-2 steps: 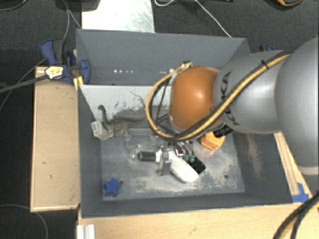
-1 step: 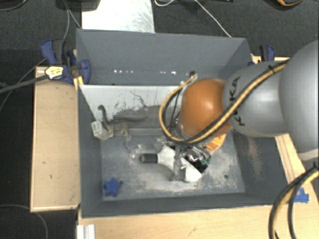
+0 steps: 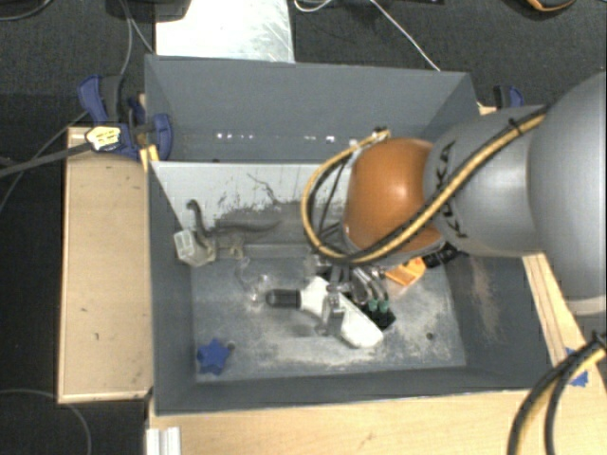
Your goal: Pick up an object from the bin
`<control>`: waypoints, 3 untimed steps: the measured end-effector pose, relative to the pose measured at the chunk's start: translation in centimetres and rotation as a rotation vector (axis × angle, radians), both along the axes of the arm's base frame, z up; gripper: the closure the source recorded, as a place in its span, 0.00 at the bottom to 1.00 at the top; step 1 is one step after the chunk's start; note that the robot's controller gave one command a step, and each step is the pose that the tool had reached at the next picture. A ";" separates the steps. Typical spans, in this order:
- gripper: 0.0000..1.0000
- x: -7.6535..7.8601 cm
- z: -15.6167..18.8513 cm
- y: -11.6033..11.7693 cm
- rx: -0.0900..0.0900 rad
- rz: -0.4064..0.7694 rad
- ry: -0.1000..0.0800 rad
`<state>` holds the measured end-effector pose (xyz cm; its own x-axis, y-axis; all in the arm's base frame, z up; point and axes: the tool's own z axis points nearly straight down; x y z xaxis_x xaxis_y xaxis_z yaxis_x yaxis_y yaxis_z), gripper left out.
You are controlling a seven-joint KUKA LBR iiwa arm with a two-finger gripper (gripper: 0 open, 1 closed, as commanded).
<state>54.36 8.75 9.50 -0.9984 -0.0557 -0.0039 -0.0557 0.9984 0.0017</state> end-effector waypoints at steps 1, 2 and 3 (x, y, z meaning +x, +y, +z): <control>0.00 2.7 -2.3 -2.5 -0.001 0.237 0.003; 0.00 2.0 -2.0 -1.2 0.001 -0.028 -0.001; 0.00 2.3 -2.5 -3.5 -0.001 0.086 0.002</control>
Offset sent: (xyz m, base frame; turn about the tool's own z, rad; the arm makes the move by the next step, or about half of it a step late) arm 0.0199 -0.0128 -0.0205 0.0273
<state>56.62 5.22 7.03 -0.9900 -0.1409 -0.0016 -0.1409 0.9900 0.0014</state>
